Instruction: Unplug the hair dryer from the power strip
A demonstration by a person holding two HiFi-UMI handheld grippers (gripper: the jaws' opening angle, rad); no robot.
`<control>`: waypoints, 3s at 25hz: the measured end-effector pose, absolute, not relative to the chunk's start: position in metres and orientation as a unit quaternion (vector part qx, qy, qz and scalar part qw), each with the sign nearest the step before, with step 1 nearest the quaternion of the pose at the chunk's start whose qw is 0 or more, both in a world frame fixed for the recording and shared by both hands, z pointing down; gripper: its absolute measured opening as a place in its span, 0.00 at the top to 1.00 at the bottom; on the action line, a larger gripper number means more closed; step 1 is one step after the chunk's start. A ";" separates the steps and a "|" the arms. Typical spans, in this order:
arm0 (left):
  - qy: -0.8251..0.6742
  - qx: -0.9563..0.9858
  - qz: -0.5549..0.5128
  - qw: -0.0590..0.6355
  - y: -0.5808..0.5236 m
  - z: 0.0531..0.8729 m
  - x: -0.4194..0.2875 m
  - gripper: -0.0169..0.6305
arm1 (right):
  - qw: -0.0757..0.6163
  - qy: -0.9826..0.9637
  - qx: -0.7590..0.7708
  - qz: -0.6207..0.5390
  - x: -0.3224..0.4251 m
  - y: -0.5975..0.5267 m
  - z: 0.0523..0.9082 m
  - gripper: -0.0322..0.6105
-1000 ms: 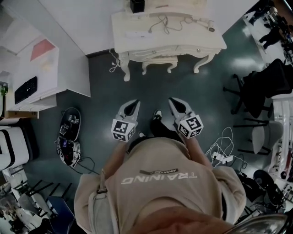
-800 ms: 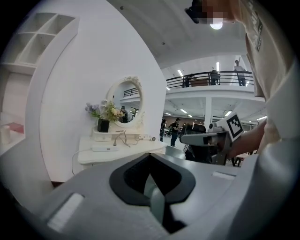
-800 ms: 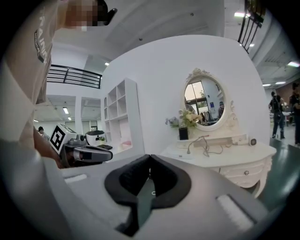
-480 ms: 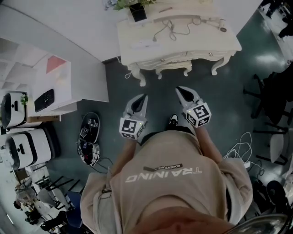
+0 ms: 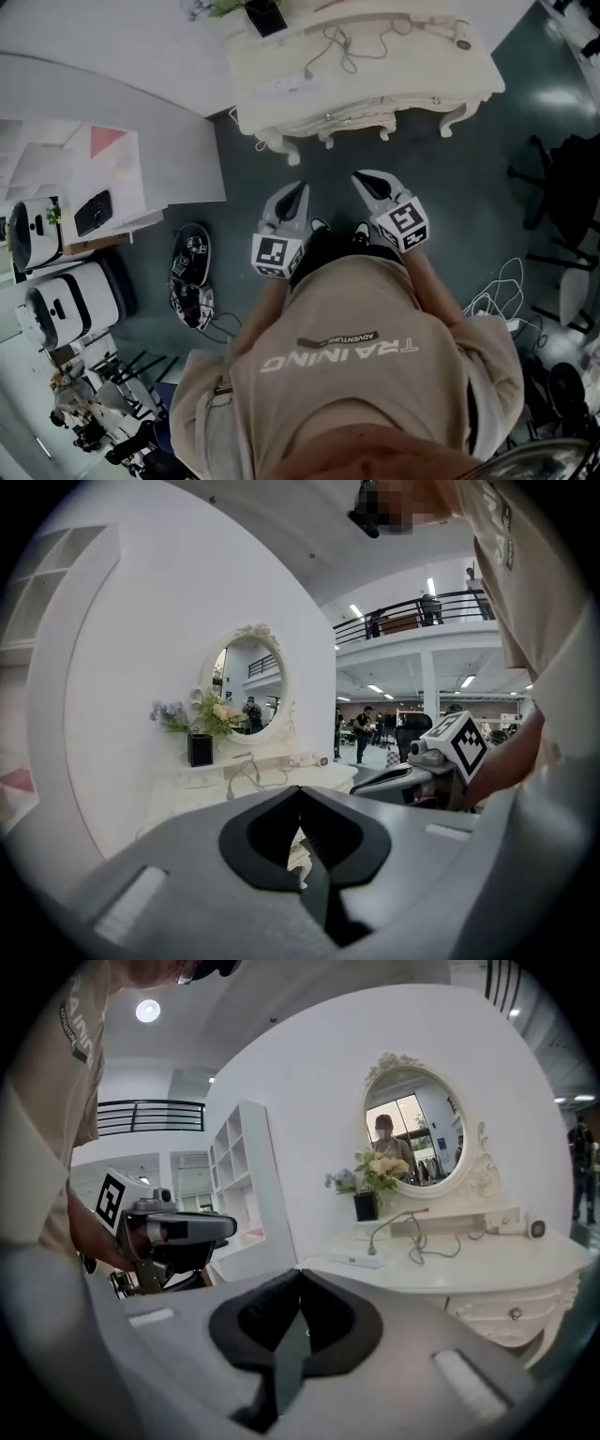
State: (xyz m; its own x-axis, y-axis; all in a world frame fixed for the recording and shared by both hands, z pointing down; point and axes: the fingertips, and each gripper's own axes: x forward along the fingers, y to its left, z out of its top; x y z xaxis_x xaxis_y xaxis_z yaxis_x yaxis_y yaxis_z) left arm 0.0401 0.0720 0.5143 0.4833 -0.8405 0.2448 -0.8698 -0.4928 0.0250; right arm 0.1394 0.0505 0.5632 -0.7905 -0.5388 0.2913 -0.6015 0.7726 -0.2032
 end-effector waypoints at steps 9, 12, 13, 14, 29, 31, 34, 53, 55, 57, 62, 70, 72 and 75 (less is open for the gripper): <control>-0.468 0.874 0.095 0.094 -0.009 0.534 0.015 0.97 | 0.129 -0.935 0.293 0.153 0.098 -0.013 0.573 0.94; -0.455 0.881 0.090 0.091 -0.046 0.529 0.000 0.97 | 0.127 -0.935 0.297 0.149 0.083 -0.048 0.558 0.94; -0.451 0.883 0.087 0.092 -0.057 0.527 -0.007 0.97 | 0.128 -0.935 0.300 0.143 0.078 -0.057 0.554 0.94; -0.449 0.885 0.085 0.093 -0.066 0.526 -0.012 0.97 | 0.130 -0.934 0.305 0.137 0.074 -0.067 0.551 0.94; -0.402 0.906 0.078 0.104 -0.180 0.546 -0.073 0.97 | 0.175 -0.914 0.344 0.122 0.023 -0.159 0.567 0.94; -0.397 0.907 0.080 0.115 -0.190 0.552 -0.072 0.97 | 0.179 -0.914 0.341 0.127 0.023 -0.170 0.573 0.94; -0.405 0.901 0.086 0.128 -0.205 0.559 -0.068 0.97 | 0.183 -0.917 0.329 0.132 0.027 -0.184 0.579 0.94; -0.474 0.847 0.159 0.179 -0.312 0.597 -0.046 0.97 | 0.242 -0.945 0.170 0.140 0.036 -0.296 0.648 0.94; -0.471 0.843 0.175 0.193 -0.321 0.617 -0.049 0.97 | 0.243 -0.944 0.166 0.151 0.034 -0.302 0.654 0.94; -0.463 0.839 0.193 0.209 -0.328 0.641 -0.052 0.97 | 0.251 -0.942 0.162 0.156 0.032 -0.308 0.662 0.94; -0.434 0.834 0.234 0.250 -0.327 0.686 -0.059 0.97 | 0.283 -0.931 0.164 0.162 0.021 -0.313 0.679 0.94; -0.387 0.842 0.257 0.274 -0.335 0.720 -0.052 0.97 | 0.307 -0.919 0.185 0.165 0.008 -0.327 0.698 0.94; -0.383 0.836 0.272 0.283 -0.330 0.728 -0.055 0.97 | 0.309 -0.918 0.188 0.164 0.004 -0.327 0.700 0.87; -0.383 0.830 0.284 0.288 -0.330 0.739 -0.063 0.97 | 0.306 -0.919 0.198 0.152 -0.006 -0.335 0.701 0.86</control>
